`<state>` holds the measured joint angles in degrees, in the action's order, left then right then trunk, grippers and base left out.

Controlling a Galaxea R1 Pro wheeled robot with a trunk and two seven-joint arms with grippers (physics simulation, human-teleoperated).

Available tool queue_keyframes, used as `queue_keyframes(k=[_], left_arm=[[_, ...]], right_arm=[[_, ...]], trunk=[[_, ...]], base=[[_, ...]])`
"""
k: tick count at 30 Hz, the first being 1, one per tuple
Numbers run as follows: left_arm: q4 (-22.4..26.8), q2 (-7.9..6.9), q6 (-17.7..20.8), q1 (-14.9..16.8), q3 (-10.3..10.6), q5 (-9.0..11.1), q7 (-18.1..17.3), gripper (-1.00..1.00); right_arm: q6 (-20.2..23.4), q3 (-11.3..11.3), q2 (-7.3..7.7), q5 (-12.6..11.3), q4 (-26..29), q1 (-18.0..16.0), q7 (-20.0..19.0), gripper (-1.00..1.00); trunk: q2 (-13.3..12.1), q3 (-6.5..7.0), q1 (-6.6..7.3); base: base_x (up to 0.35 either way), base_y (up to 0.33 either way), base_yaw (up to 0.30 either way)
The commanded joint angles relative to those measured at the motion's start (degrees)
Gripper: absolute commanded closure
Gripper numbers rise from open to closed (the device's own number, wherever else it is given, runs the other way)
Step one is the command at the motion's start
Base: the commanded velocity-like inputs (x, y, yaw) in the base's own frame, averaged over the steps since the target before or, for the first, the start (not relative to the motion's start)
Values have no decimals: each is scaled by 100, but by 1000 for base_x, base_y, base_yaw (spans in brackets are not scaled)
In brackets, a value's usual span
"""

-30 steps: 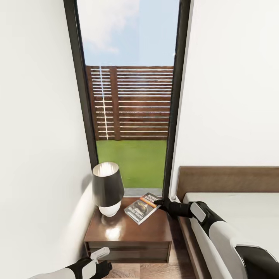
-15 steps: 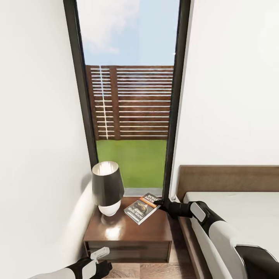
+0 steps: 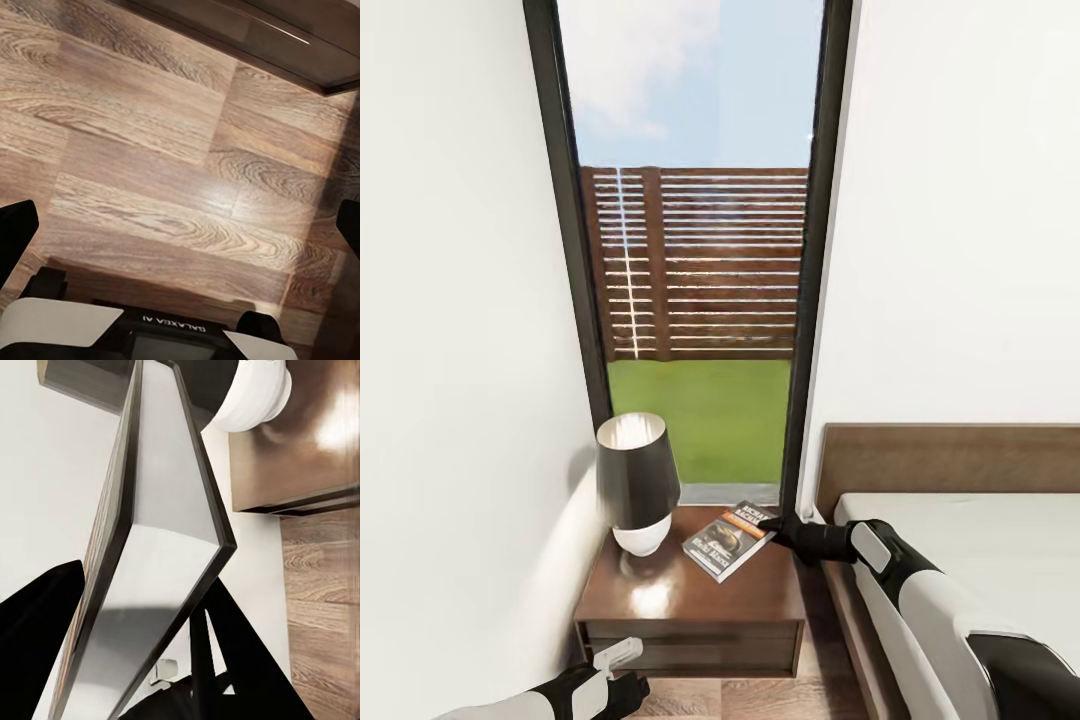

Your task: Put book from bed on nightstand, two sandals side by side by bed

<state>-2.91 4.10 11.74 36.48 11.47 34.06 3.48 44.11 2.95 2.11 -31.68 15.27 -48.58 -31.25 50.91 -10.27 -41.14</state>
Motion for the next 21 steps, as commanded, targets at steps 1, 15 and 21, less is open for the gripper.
queue_keyframes(k=[1, 15, 21], left_arm=[[-7, 3, 12, 8, 48, 57, 13, -100], [-7, 3, 12, 8, 48, 57, 13, -100], [-7, 3, 12, 8, 48, 57, 13, -100]], right_arm=[[39, 34, -2, -3, 2, -4, 34, 100], [14, 203, -4, -26, 2, -3, 302, 100], [11, 264, -8, -24, 2, -3, 295, 100]], trunk=[[48, -27, -24], [610, -278, -331], [851, -391, -463]], base=[[0, 0, 0], [0, 0, -4], [0, 0, 0]])
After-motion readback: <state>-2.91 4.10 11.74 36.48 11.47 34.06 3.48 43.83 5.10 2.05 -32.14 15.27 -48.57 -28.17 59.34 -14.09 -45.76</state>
